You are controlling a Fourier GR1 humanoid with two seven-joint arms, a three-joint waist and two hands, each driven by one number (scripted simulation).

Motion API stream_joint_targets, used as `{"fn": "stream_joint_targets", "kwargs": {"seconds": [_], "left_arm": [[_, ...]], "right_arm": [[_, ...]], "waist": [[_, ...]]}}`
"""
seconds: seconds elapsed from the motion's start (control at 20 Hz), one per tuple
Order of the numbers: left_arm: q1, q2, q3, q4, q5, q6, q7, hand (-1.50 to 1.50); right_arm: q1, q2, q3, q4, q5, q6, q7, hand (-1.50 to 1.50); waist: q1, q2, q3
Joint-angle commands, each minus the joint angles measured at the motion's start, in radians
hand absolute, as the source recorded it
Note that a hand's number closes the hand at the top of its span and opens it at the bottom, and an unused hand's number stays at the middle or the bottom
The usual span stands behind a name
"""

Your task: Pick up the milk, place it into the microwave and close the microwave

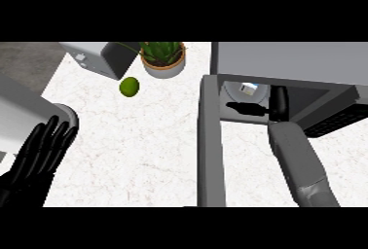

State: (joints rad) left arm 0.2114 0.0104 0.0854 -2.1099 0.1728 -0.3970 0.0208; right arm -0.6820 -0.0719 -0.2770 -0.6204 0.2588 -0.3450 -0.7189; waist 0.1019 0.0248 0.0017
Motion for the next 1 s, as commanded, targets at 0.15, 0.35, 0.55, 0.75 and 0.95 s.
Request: {"fn": "stream_joint_targets", "kwargs": {"seconds": [0.15, 0.35, 0.55, 0.75, 0.95], "left_arm": [[-0.002, -0.007, -0.031, 0.056, -0.029, -0.01, -0.017, -1.5], [0.004, 0.006, -0.067, 0.111, -0.027, -0.058, -0.051, -1.5], [-0.083, 0.013, -0.149, 0.128, -0.092, -0.056, 0.017, -1.5], [-0.115, 0.02, -0.196, 0.231, -0.155, -0.093, -0.047, 1.5], [-0.123, -0.008, -0.236, 0.266, -0.249, -0.047, -0.084, 1.5]], "right_arm": [[-0.155, -0.059, -0.087, 0.256, -0.084, 0.161, 0.034, -1.5], [-0.137, -0.038, -0.112, 0.321, -0.111, 0.204, -0.054, -1.5], [-0.099, -0.018, -0.104, 0.331, -0.115, 0.244, -0.122, -1.5], [-0.04, -0.014, -0.088, 0.31, -0.121, 0.289, -0.151, -1.5], [0.078, 0.006, -0.036, 0.152, -0.129, 0.322, -0.124, -1.5]], "waist": [[-0.035, 0.002, 0.001], [-0.053, -0.006, 0.0], [-0.077, -0.013, 0.0], [-0.095, -0.02, -0.001], [-0.114, -0.03, -0.002]]}}
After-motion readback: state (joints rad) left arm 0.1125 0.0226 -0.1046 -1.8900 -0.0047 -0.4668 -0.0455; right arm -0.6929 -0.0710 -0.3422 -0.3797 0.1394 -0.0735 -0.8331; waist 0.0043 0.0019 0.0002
